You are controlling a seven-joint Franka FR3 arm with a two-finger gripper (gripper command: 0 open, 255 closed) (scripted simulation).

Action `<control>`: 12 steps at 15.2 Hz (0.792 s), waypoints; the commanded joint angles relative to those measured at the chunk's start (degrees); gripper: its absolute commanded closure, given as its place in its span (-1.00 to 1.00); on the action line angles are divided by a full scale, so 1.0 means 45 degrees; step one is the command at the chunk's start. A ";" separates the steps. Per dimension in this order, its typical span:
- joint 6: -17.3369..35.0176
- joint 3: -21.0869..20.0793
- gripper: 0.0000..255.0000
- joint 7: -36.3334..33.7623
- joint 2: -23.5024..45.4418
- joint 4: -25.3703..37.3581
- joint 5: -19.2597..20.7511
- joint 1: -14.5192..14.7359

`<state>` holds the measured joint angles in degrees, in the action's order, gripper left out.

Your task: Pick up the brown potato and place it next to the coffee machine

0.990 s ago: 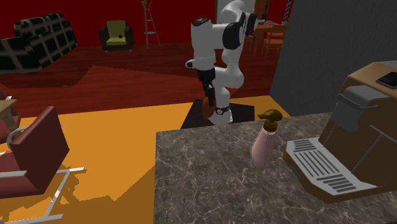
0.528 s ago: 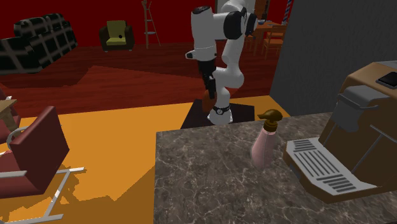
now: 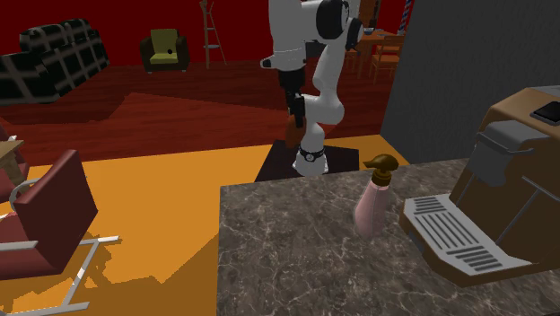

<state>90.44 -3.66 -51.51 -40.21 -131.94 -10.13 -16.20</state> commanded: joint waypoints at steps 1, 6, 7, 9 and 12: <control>-0.0306 0.0026 1.00 -0.0032 0.0074 0.0377 0.0020 -0.0004; -0.1087 0.0072 1.00 -0.0141 0.0318 0.1409 0.0055 -0.0006; -0.1243 0.0080 1.00 -0.0163 0.0374 0.1621 0.0060 -0.0006; -0.1554 0.0097 1.00 -0.0207 0.0492 0.2054 0.0071 -0.0005; -0.2021 0.0121 1.00 -0.0275 0.0688 0.2721 0.0084 -0.0004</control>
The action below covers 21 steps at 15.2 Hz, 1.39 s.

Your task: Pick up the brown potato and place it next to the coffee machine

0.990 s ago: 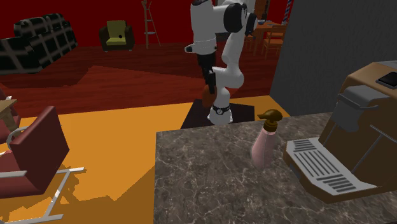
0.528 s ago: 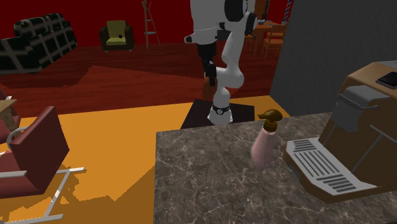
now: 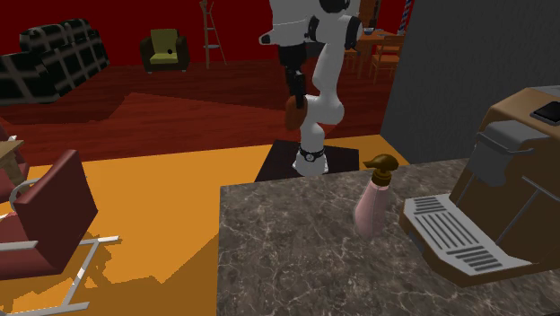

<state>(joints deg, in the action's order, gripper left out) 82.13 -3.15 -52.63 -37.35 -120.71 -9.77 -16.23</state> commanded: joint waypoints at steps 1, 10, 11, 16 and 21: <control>-0.0330 0.0016 1.00 -0.0049 0.0123 0.0453 0.0006 0.0003; -0.1752 0.0081 1.00 -0.0264 0.0860 0.2626 0.0023 0.0015; -0.1913 0.0088 1.00 -0.0289 0.0955 0.2883 0.0023 0.0017; -0.2734 0.0121 1.00 -0.0421 0.1469 0.4227 0.0016 0.0029; -0.3589 0.0152 1.00 -0.0566 0.2060 0.5683 -0.0003 0.0044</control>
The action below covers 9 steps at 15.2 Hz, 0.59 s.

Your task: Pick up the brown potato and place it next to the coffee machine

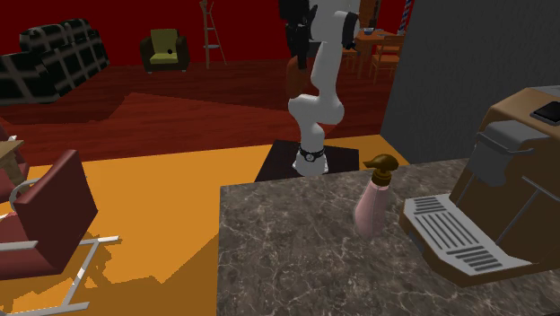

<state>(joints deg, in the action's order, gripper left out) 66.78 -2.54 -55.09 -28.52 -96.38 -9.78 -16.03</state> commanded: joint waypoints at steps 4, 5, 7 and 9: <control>-0.0900 0.0038 1.00 -0.0146 0.0637 0.1544 -0.0025 0.0015; -0.1087 0.0044 1.00 -0.0180 0.0783 0.1879 -0.0033 0.0018; -0.1470 0.0055 1.00 -0.0252 0.1090 0.2573 -0.0052 0.0027; -0.1868 0.0067 1.00 -0.0328 0.1419 0.3305 -0.0075 0.0036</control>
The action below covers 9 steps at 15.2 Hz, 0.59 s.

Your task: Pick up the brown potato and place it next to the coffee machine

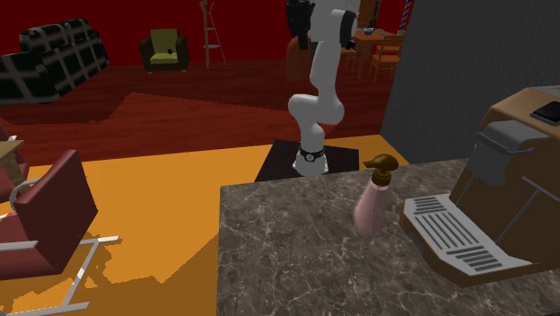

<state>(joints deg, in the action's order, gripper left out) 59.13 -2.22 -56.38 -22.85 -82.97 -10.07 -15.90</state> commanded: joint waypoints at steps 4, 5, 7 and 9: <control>-0.1023 0.0020 1.00 -0.0214 0.0901 0.1934 -0.0071 0.0027; -0.1252 0.0026 1.00 -0.0263 0.1108 0.2374 -0.0091 0.0033; -0.1738 0.0039 1.00 -0.0368 0.1558 0.3316 -0.0136 0.0046; -0.2213 0.0051 1.00 -0.0476 0.2012 0.4252 -0.0188 0.0058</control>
<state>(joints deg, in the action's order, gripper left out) 50.37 -1.97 -58.18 -14.91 -66.16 -10.78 -15.69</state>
